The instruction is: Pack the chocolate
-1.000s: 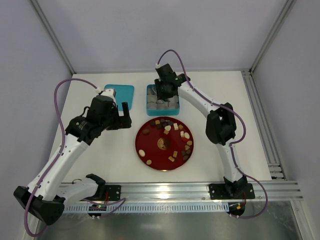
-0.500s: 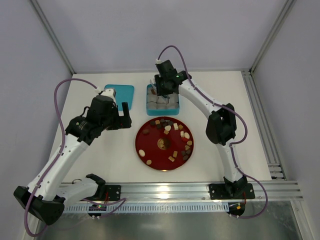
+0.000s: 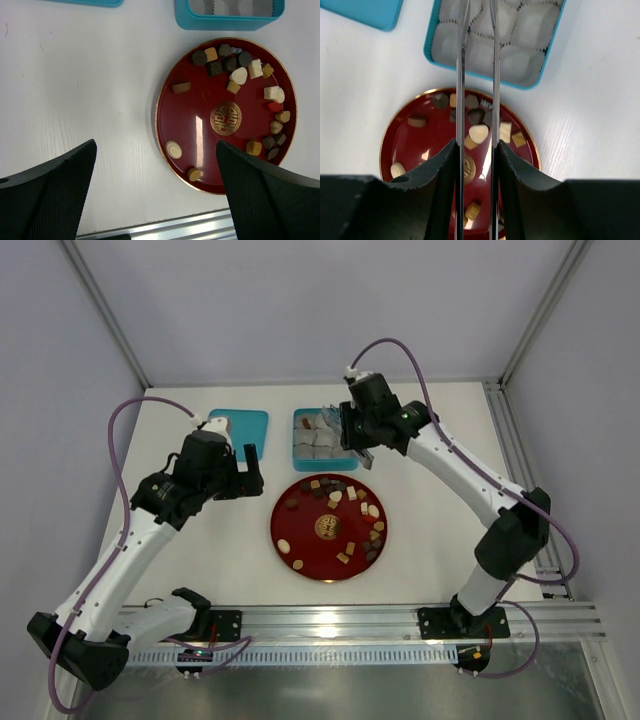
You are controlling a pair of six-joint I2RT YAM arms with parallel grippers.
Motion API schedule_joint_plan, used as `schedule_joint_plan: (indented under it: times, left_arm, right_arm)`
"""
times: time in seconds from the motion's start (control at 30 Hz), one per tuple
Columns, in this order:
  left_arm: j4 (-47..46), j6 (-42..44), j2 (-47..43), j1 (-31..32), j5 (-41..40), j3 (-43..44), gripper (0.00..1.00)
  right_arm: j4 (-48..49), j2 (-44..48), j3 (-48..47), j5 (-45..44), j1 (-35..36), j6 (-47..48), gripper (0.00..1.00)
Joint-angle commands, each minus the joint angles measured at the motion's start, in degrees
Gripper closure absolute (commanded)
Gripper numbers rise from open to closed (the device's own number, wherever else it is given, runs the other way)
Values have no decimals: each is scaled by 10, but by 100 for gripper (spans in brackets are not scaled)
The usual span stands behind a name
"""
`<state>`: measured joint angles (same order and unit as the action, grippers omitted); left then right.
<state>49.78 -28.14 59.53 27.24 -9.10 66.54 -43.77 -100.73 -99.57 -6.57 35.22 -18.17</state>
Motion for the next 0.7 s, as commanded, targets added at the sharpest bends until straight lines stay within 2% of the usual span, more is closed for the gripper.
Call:
schedule_joint_plan:
  times: [0.0,0.13,0.3,0.4,0.67]
  left_arm:
    - [-22,-3,1,-3,7,5,0]
    - [-27,-3,7,-3,13,5,0]
    - [-30,-4,10,-3,15,5,0]
    - [-31,-5,9,-3,15,3,0]
    - [-30,-8,9,-3,17,3,0]
  right_arm:
    - [11,83,94,-5,18,-25,62]
    - [-2,158,172,-18,45,-45,62]
    - [-25,237,246,-31,112,-88,62]
    - [-35,264,278,-40,144,-103,61]
    - [-29,287,357,-40,165,-114,56]
